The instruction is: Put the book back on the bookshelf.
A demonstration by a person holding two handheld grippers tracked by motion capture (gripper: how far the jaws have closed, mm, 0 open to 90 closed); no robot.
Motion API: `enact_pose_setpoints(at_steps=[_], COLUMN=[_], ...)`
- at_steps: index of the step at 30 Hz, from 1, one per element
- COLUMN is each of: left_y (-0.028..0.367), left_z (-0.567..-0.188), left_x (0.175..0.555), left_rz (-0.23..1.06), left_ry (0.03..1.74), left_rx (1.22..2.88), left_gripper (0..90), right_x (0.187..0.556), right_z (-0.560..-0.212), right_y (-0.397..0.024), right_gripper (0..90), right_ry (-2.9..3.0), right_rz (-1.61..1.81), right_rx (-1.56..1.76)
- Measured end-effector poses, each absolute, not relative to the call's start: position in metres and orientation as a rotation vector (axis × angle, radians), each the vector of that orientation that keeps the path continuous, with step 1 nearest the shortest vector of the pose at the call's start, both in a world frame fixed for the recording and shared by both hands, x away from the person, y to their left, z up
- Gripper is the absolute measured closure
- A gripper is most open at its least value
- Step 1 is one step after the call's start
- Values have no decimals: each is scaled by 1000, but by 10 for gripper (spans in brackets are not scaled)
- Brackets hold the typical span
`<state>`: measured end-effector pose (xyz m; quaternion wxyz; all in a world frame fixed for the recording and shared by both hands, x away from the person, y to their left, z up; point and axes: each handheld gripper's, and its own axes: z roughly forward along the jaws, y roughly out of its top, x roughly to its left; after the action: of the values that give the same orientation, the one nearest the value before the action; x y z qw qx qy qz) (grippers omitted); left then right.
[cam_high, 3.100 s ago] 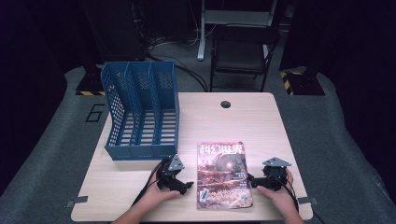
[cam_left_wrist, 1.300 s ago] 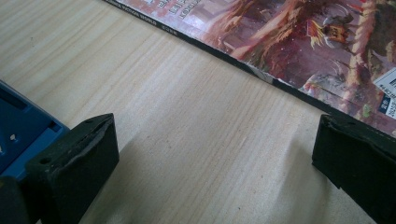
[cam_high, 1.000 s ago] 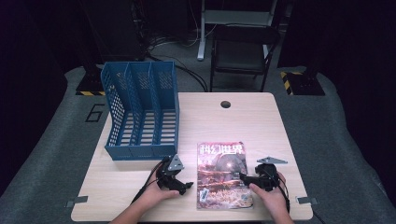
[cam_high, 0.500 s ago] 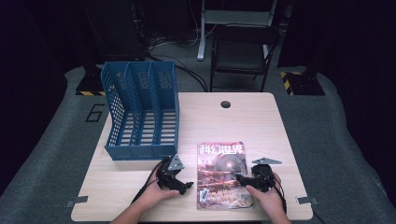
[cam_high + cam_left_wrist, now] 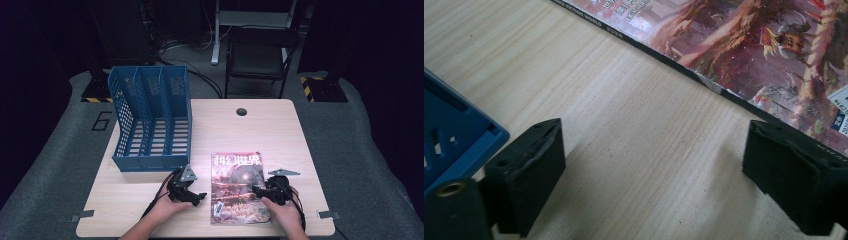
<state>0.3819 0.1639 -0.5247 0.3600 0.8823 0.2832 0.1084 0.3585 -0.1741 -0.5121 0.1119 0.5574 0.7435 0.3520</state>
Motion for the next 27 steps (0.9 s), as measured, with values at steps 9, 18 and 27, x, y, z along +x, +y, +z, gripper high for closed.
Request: enact_pose_setpoints(at_steps=[9, 18, 27], left_y=[157, 140, 131], left_z=[-515, -512, -515], left_x=[379, 376, 370], left_rz=[197, 120, 84], left_ry=[771, 804, 801], left_rx=[2268, 2216, 2208], left_gripper=[229, 242, 270], right_x=[360, 358, 358], right_z=[-511, -510, -512], right_y=[-179, -181, -177], right_gripper=[440, 446, 460], right_ry=[2165, 2153, 2198], right_rz=[1079, 1101, 1131], right_rx=[1708, 1719, 1718])
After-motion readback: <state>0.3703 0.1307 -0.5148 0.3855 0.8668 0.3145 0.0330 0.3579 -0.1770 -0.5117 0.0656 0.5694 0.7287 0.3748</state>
